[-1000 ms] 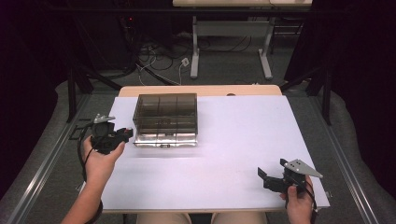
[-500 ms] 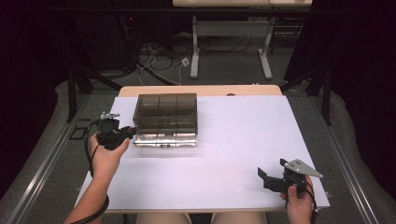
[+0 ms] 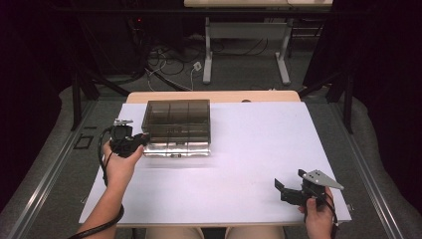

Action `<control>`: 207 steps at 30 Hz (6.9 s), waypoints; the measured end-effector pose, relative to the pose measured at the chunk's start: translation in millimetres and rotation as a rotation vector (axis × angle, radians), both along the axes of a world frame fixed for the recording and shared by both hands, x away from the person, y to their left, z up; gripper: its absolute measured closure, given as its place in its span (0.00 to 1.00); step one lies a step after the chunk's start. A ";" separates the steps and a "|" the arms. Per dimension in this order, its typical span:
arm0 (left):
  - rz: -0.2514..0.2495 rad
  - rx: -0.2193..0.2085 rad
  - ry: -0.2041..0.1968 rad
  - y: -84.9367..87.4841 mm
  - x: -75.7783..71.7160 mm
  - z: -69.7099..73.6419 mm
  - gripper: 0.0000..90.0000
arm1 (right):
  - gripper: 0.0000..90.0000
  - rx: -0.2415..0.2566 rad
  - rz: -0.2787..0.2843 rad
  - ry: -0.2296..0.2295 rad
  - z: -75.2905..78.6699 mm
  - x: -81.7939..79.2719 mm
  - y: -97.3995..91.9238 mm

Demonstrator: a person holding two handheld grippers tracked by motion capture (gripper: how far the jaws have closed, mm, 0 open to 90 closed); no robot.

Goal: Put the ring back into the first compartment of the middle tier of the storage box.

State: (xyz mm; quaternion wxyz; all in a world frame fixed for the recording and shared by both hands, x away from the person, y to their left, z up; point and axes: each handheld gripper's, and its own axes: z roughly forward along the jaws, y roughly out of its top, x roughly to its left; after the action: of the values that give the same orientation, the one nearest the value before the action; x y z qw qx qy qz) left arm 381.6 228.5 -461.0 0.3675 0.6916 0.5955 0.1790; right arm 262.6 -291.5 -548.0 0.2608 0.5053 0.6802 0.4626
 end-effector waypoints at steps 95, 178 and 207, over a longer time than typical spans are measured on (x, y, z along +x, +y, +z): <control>-0.006 -0.019 -0.117 -16.3 -7.4 -37.8 0.35 | 0.04 0.015 -0.010 0.000 -3.3 2.0 -2.3; -0.030 -0.142 -0.258 73.5 -126.8 -69.0 0.00 | 0.04 0.024 -0.009 -0.010 -1.2 0.3 -1.1; 0.026 -0.180 -0.197 86.6 -126.3 -88.0 0.00 | 0.04 0.009 -0.004 0.005 -3.2 2.4 -0.9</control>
State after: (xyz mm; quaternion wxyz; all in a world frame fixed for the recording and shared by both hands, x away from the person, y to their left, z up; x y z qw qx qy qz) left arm 255.3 315.1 -549.0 0.4825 0.6273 0.5788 0.1966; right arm 265.0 -292.3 -551.3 0.2576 0.5088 0.6777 0.4641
